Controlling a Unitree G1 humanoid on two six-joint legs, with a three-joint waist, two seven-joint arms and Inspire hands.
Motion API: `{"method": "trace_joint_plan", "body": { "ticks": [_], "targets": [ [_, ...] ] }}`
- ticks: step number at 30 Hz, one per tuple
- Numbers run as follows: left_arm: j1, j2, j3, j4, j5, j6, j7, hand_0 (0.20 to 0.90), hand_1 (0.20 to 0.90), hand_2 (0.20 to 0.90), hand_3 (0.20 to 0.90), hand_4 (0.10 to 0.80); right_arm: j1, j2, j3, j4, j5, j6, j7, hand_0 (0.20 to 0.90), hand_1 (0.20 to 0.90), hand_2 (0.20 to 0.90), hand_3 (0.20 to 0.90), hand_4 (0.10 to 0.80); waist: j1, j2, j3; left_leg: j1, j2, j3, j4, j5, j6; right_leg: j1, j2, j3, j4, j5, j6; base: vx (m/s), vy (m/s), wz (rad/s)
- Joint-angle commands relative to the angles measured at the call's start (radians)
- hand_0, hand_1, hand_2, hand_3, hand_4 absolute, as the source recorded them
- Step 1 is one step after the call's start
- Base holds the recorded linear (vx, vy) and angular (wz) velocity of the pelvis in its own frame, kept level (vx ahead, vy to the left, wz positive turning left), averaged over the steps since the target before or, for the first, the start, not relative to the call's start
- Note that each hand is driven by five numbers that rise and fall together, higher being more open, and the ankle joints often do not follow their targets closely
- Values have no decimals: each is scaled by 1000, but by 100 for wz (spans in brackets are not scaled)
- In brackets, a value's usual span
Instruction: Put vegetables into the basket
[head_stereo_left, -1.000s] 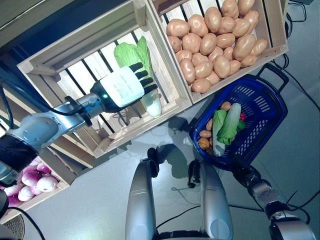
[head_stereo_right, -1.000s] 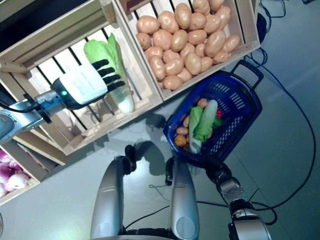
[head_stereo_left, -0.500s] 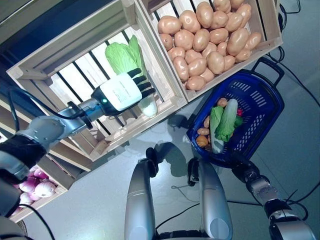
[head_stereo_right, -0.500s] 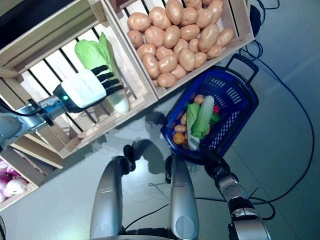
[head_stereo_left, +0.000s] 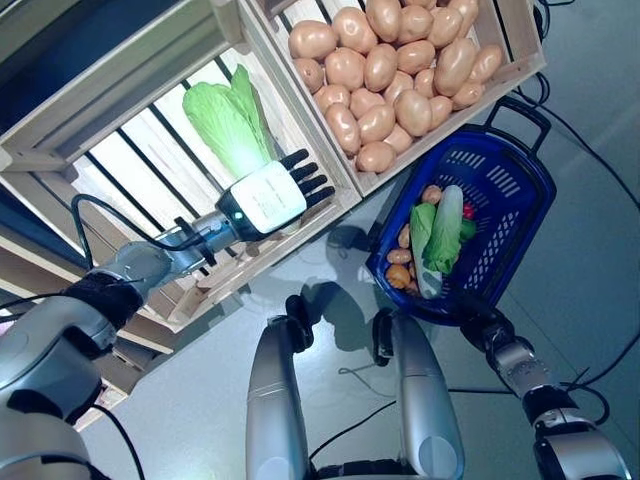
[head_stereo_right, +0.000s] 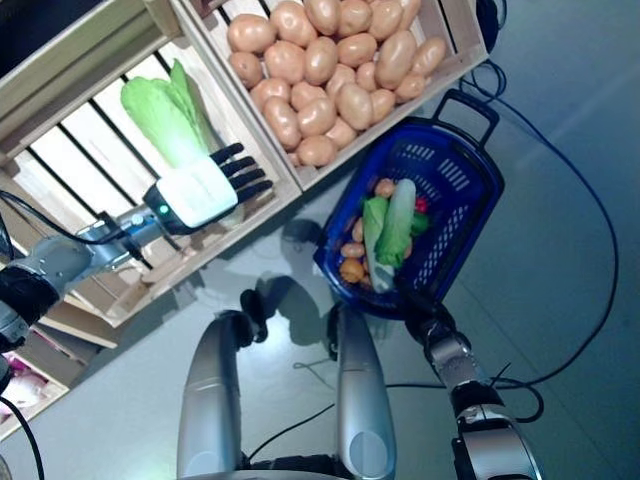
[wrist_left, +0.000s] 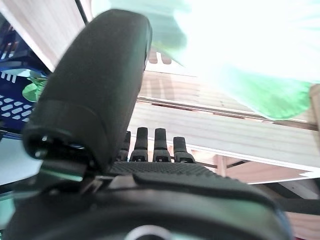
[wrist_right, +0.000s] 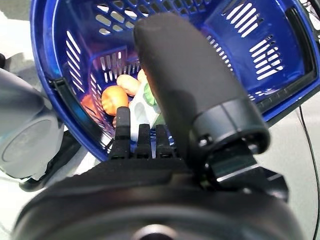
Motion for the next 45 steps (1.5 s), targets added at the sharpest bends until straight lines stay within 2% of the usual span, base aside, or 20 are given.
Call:
{"method": "trace_joint_plan", "body": {
  "ticks": [1, 15, 16, 17, 30, 33, 38, 40, 43, 45],
  "targets": [
    [-122, -12, 56, 45, -56, 62, 24, 900, 900, 900, 900, 800, 100, -20, 0, -2, 25, -21, -97, 900, 900, 900, 900, 800, -14, 1, -8, 42, 7, 11, 45, -142, 17, -3, -11, -10, -137, 203, -10, -11, 33, -8],
    [-63, -48, 91, 178, -128, 174, -41, 900, 900, 900, 900, 800, 122, -32, 5, -44, 20, -30, -103, 900, 900, 900, 900, 800, -18, -8, -2, 24, 3, 10, 43, -140, 18, -18, -11, -6, -155, 212, -11, -3, 7, -3],
    [-46, -50, 101, 187, -129, 188, -46, 524, 524, 524, 524, 549, 125, -31, 7, -50, 24, -34, -108, 900, 900, 900, 900, 800, -14, -8, -2, 23, 0, 8, 40, -139, 18, -19, -11, -8, -157, 214, -10, 0, 0, 0],
    [-31, -53, 110, 196, -127, 195, -37, 307, 307, 307, 307, 405, 126, -31, 8, -51, 26, -35, -111, 900, 900, 900, 900, 800, -12, -9, -2, 24, -2, 7, 36, -136, 16, -19, -11, -8, -159, 216, -9, 0, 0, 0],
    [43, -51, 156, 229, -84, 231, 8, 300, 300, 300, 300, 400, 134, -34, 22, -118, 50, -38, -153, 900, 900, 900, 900, 800, 1, -13, -2, 40, -21, 5, -25, -106, 10, -6, -6, -14, -201, 232, -9, 0, 0, 0],
    [65, -39, 172, 219, -105, 233, 35, 300, 300, 300, 300, 400, 132, -35, 30, -139, 57, -39, -165, 900, 900, 900, 900, 800, 5, -16, -2, 62, -24, 6, -48, -100, 11, 13, -2, -17, -215, 232, -9, -5, -4, 1],
    [95, -37, 203, 208, -221, 212, 139, 300, 300, 300, 300, 400, 141, -26, 43, -154, 36, -54, -184, 900, 900, 900, 900, 800, 13, -23, -22, 113, -27, 5, -94, -86, 1, 69, -1, -26, -257, 233, -8, 7, -27, 0],
    [109, -34, 232, 195, -254, 175, 189, 300, 300, 300, 300, 400, 147, -27, 47, -159, 19, -67, -189, 900, 900, 900, 900, 800, 16, -24, -34, 138, -31, 7, -122, -77, -4, 96, 1, -29, -287, 237, -9, 11, -18, 1],
    [178, -39, 308, 161, -327, 124, 264, 300, 300, 300, 300, 400, 175, -15, 43, -175, 34, -130, -181, 900, 900, 900, 900, 800, 28, -20, -60, 200, -52, 2, -205, -47, -14, 157, 11, -26, -363, 250, -6, 8, -34, 4],
    [254, -50, 385, 131, -399, 90, 326, 300, 300, 300, 300, 400, 200, -1, 37, -183, 12, -162, -165, 900, 900, 900, 900, 800, 38, -19, -86, 253, -65, 9, -315, 22, -15, 205, 24, -33, -465, 295, -10, -30, -74, 5]
  ]
}}
